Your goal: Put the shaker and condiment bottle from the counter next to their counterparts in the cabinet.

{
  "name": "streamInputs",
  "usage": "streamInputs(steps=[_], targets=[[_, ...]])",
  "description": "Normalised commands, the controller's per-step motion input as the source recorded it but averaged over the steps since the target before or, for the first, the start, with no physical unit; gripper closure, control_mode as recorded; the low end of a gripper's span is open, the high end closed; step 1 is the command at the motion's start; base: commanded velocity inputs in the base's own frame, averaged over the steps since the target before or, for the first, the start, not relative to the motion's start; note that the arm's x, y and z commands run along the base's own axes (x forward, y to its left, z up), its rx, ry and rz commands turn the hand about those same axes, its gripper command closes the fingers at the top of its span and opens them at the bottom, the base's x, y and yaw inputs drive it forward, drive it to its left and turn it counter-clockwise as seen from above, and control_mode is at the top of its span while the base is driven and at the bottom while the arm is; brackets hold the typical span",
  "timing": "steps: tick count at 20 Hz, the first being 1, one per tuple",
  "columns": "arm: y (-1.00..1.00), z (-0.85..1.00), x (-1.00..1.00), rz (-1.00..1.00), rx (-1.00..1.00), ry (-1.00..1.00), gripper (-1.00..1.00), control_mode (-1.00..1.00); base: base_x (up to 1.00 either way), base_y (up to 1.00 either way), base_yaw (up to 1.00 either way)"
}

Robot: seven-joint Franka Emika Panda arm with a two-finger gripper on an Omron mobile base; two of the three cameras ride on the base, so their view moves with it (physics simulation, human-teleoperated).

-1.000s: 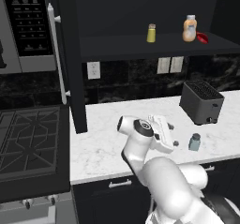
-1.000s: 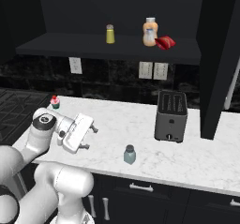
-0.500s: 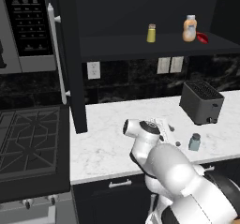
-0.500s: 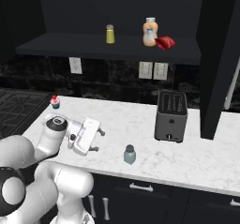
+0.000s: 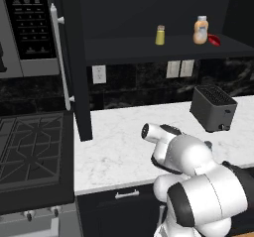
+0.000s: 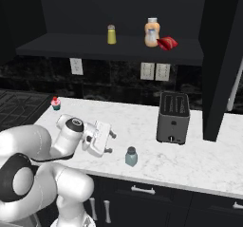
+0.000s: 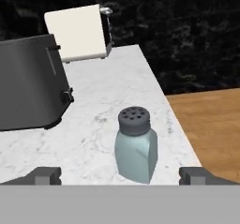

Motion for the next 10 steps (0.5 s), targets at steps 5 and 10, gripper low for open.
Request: streamInputs(steps=[5,10], targets=[[-0.36,-0.18,-0.38,0.02,0.01,0.00,-1.00,-1.00,0.00,0.00,0.00],[-0.07,-0.29,-0.23,0.00,0.00,0.00,-1.00,-1.00,0.00,0.00,0.00]])
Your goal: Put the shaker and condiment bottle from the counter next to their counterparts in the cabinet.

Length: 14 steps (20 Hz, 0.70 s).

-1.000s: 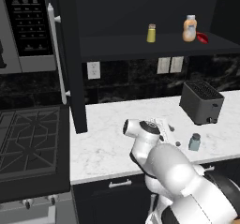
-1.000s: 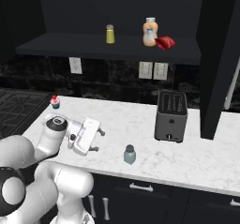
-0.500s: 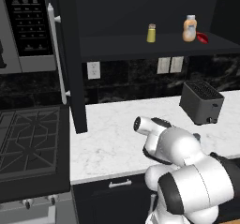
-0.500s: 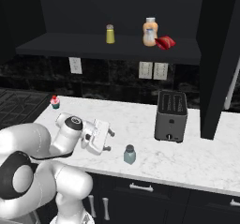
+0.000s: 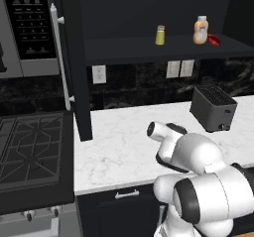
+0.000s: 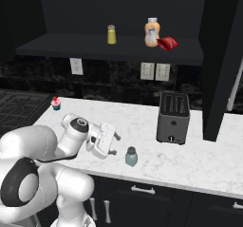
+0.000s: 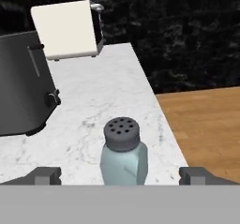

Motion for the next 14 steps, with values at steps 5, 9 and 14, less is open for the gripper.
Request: streamInputs(steps=[5,9,14], targets=[[-0.32,-0.60,0.00,0.03,0.03,0.00,-1.00,-1.00,0.00,0.00,0.00],[-0.38,-0.58,0.00,0.03,0.03,0.00,-1.00,-1.00,0.00,0.00,0.00],[-0.35,-0.52,0.00,0.03,0.04,0.00,-1.00,-1.00,0.00,0.00,0.00]])
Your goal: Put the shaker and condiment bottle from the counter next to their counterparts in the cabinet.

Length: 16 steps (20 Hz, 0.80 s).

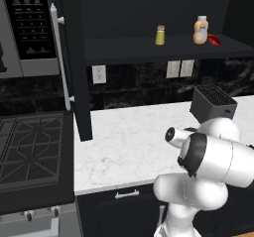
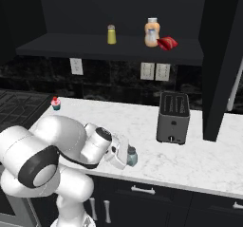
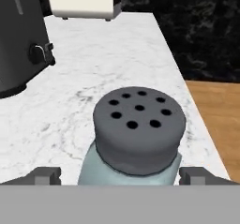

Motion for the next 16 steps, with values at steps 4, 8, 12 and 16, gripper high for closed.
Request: streamInputs(steps=[4,8,12,16], targets=[[-0.11,-0.32,0.00,0.02,0.01,0.00,1.00,-1.00,0.00,0.00,0.00],[0.00,0.00,0.00,0.00,0.00,-0.01,1.00,-1.00,0.00,0.00,0.00],[0.09,0.39,-0.13,0.14,0.01,-0.05,1.00,-1.00,0.00,0.00,0.00],[0.14,0.90,-0.06,0.26,0.01,-0.01,1.00,-1.00,0.00,0.00,0.00]])
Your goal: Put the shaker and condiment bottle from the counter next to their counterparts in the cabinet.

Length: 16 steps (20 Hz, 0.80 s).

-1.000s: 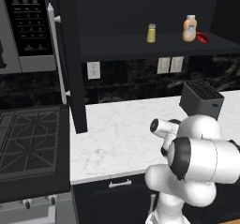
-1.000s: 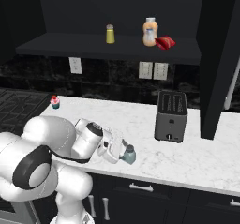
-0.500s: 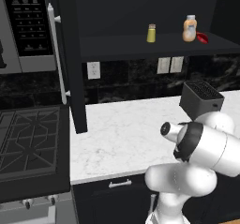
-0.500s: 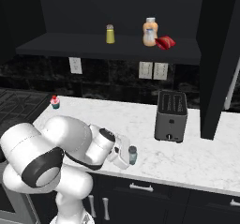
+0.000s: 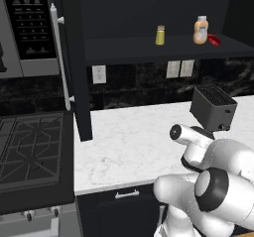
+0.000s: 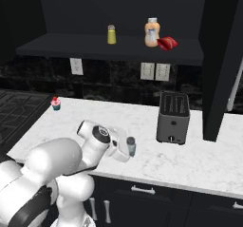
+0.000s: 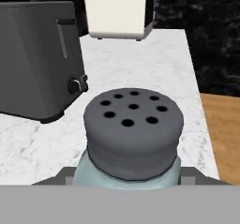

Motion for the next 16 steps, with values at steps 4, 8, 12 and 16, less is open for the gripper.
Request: streamInputs(steps=[4,8,12,16], targets=[[0.06,1.00,-0.10,0.29,0.00,0.00,1.00,-1.00,0.00,0.00,0.00],[0.00,0.90,-0.18,0.34,0.00,0.00,1.00,-1.00,0.00,0.00,0.00],[0.00,0.69,-0.18,0.40,0.00,0.00,1.00,-1.00,0.00,0.00,0.00],[0.00,0.59,-0.15,0.47,0.00,-0.01,1.00,-1.00,0.00,0.00,0.00]])
